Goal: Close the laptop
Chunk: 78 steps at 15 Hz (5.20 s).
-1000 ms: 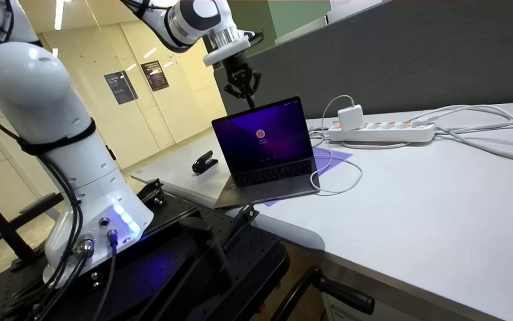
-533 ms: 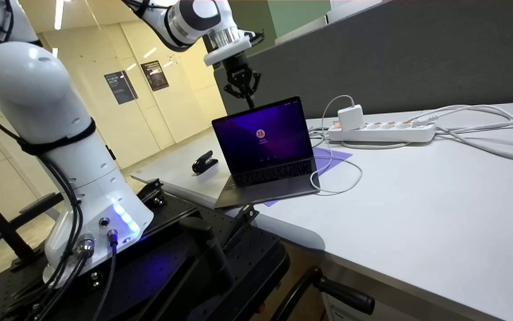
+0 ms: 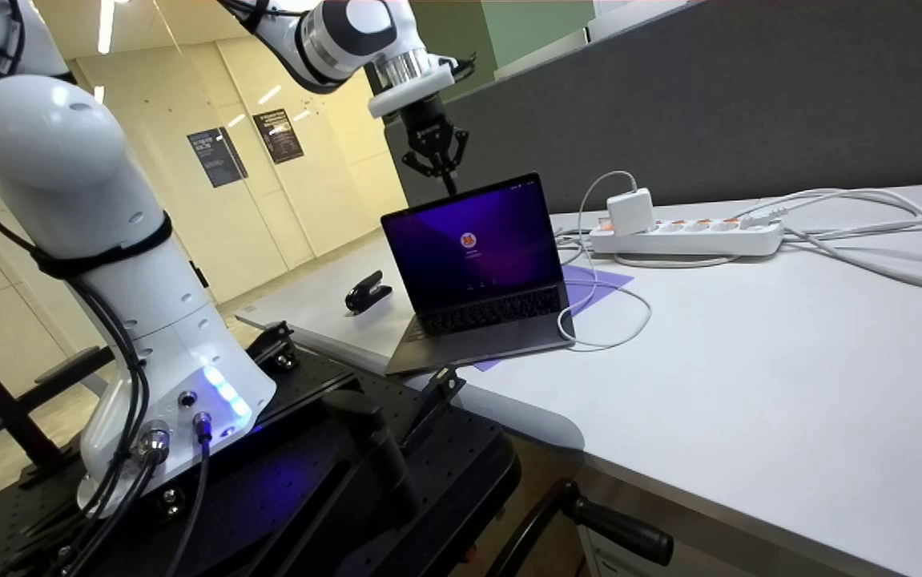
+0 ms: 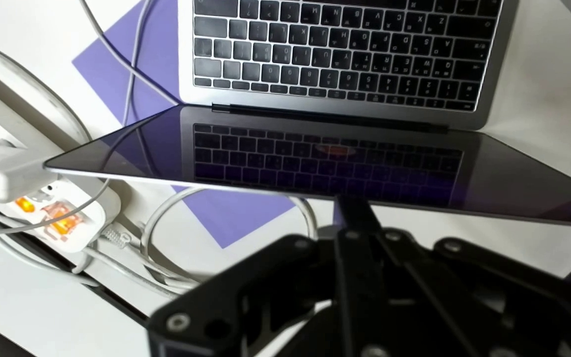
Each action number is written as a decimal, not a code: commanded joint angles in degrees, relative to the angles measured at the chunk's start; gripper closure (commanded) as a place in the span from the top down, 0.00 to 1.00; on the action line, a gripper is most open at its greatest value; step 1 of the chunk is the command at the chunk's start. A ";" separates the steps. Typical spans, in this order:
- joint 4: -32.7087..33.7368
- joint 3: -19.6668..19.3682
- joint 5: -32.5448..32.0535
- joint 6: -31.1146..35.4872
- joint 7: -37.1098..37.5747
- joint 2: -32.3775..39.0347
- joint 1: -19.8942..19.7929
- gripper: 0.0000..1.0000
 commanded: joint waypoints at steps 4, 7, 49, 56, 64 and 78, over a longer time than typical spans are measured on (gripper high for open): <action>0.01 0.41 1.58 3.86 -1.05 1.45 0.23 0.00; -0.03 0.68 4.18 2.94 -2.08 2.15 0.13 0.00; -13.76 -5.75 11.81 1.83 7.71 3.15 -6.90 0.00; -13.55 -5.21 11.82 4.14 6.67 5.10 -7.90 0.00; -12.76 -6.27 10.70 5.30 8.44 9.68 -9.79 0.00; -6.13 -6.37 7.94 16.20 8.76 26.25 -18.45 0.00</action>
